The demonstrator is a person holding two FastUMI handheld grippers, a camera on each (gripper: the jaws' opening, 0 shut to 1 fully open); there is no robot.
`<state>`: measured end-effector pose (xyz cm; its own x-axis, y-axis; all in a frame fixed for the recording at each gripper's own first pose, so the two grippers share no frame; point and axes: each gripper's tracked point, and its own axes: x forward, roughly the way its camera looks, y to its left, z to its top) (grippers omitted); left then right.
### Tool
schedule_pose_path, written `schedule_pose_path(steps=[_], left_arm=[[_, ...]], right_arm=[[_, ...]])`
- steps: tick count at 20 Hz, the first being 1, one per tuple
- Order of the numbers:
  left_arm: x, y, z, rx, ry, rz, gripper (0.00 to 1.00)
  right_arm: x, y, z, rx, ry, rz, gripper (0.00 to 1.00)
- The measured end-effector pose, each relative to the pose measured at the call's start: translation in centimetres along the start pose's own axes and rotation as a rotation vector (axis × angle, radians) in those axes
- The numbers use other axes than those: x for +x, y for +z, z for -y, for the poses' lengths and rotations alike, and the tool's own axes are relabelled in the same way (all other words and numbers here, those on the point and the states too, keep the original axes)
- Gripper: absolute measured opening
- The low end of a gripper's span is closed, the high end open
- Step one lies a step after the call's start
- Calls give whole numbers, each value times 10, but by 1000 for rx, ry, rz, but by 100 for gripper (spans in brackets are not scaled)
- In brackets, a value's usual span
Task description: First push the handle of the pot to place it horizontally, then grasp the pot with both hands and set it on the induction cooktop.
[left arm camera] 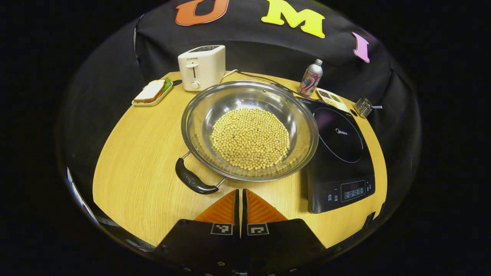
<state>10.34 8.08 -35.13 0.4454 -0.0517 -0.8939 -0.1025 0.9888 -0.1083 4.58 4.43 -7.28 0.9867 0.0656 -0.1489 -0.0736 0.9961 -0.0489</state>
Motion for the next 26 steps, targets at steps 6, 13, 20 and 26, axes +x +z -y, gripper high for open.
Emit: schedule_pose_path(steps=[6,13,20,26], left_arm=[[7,0,-19,-37,41,-20,0],[13,10,-43,-47,91,-5,0],[21,28,-71,-78,100,-3,0],[27,42,-86,-79,88,-2,0]], right_arm=[[2,6,1,4,-16,28,100],[7,10,-2,5,-25,37,100],[21,12,-23,-16,-20,29,99],[36,10,-54,-16,-2,11,100]])
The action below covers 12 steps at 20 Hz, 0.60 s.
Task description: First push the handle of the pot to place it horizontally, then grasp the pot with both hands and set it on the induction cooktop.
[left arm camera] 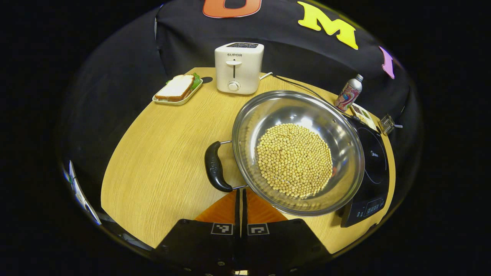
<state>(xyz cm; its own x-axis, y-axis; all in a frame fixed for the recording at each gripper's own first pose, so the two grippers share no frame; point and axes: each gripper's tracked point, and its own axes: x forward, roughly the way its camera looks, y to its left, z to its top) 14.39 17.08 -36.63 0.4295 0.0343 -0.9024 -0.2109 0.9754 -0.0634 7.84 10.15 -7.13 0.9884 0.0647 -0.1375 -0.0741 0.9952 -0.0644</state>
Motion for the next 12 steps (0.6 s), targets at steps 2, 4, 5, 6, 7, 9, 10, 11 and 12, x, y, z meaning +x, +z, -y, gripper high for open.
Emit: schedule_pose_path(steps=[2,4,5,6,7,9,10,11,12], left_arm=[[3,6,-6,5,4,-1,10],[7,12,-15,18,35,0,0],[10,15,-18,28,40,-7,0],[11,17,-17,29,43,-8,0],[12,21,-17,22,43,-4,0],[15,29,-19,14,44,0,10],[16,31,-21,10,44,1,0],[16,34,-22,10,43,1,0],[18,36,-22,12,42,2,0]], right_arm=[[3,-1,-9,-2,7,-3,100],[9,-4,-17,-10,5,-9,100],[11,-6,-20,-14,3,-13,100],[14,-7,-24,-17,4,-18,100],[17,-11,-28,-21,4,-25,100],[24,-15,-33,-28,3,-39,100],[27,-18,-36,-30,5,-46,99],[30,-21,-41,-31,5,-54,100],[34,-24,-44,-32,7,-63,100]])
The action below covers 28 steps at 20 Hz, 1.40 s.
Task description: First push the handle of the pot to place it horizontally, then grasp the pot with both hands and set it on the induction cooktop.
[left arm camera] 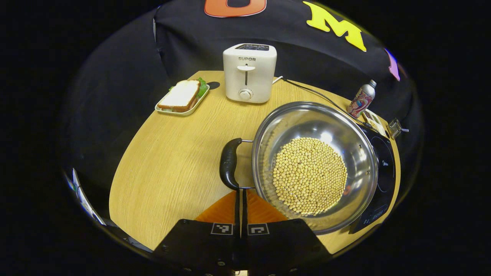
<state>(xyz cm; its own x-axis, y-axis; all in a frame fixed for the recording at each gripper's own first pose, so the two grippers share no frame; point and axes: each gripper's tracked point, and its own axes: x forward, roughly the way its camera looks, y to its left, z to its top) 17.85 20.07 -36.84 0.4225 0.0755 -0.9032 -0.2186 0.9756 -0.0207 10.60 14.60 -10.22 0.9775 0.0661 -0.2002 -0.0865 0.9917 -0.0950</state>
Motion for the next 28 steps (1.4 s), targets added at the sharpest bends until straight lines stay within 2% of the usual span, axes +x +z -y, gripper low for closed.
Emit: schedule_pose_path(steps=[1,2,3,4,5,6,7,8,9,11,13,14,15,16,17,18,19,20,21,28], left_arm=[[1,2,-1,8,1,3,0],[2,2,-3,16,9,5,10],[2,4,-5,26,16,7,0],[3,5,-6,32,18,10,0],[3,7,-6,37,19,10,10],[3,6,-7,39,20,11,10],[2,7,-9,40,25,13,0],[0,7,-9,33,18,19,11],[-4,9,-9,26,12,31,0],[-17,10,-6,2,-17,56,0],[-32,14,7,-22,-88,91,2],[-40,13,17,-36,-138,99,6],[-47,14,25,-40,-178,114,34],[-53,16,31,-29,-204,135,40],[-58,16,34,-12,-209,142,46],[-62,15,37,3,-213,149,65],[-63,15,38,14,-205,156,64],[-62,16,38,24,-196,171,83],[-61,19,36,40,-180,187,92],[-26,30,22,81,-117,213,96]], right_arm=[[4,-3,-4,-2,4,-9,99],[7,-5,-8,-4,7,-18,99],[10,-8,-12,-7,11,-25,99],[12,-9,-17,-9,15,-30,99],[15,-11,-22,-9,19,-34,99],[18,-13,-26,-8,24,-38,99],[20,-15,-30,-8,29,-44,99],[23,-17,-35,-9,35,-50,99],[25,-20,-39,-11,39,-55,99],[32,-24,-46,-14,41,-61,99],[38,-31,-54,-12,51,-77,99],[43,-34,-58,-8,57,-87,99],[46,-39,-63,-7,63,-99,99],[51,-43,-68,-8,68,-111,99],[57,-48,-73,-11,74,-124,99],[62,-54,-79,-16,80,-137,99],[66,-61,-85,-22,88,-153,100],[72,-67,-92,-28,96,-169,99],[77,-76,-99,-34,106,-187,99],[118,-137,-167,-57,207,-337,100]])
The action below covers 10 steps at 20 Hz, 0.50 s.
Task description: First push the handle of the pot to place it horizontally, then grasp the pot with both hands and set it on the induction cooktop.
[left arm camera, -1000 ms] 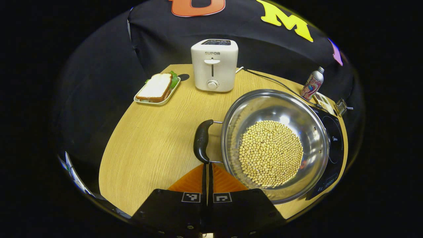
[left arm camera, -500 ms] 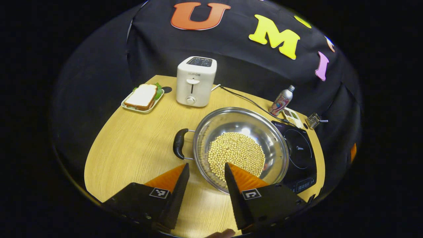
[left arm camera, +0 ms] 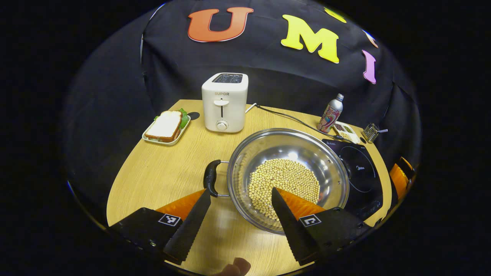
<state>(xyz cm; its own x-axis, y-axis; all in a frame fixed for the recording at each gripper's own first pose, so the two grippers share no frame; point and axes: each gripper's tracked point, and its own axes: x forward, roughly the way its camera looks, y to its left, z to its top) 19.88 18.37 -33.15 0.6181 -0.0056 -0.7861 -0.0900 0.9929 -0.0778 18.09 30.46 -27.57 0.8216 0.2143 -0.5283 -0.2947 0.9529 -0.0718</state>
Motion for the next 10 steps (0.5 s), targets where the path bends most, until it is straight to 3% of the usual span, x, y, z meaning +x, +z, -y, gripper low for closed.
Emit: schedule_pose_path(steps=[1,2,10], left_arm=[[5,1,-4,5,13,3,85],[10,0,-7,8,21,0,96],[52,-8,-24,39,61,-40,96]], right_arm=[[12,-5,-7,2,14,-19,99],[22,-10,-14,9,24,-38,99],[87,-44,-40,62,41,-172,100]])
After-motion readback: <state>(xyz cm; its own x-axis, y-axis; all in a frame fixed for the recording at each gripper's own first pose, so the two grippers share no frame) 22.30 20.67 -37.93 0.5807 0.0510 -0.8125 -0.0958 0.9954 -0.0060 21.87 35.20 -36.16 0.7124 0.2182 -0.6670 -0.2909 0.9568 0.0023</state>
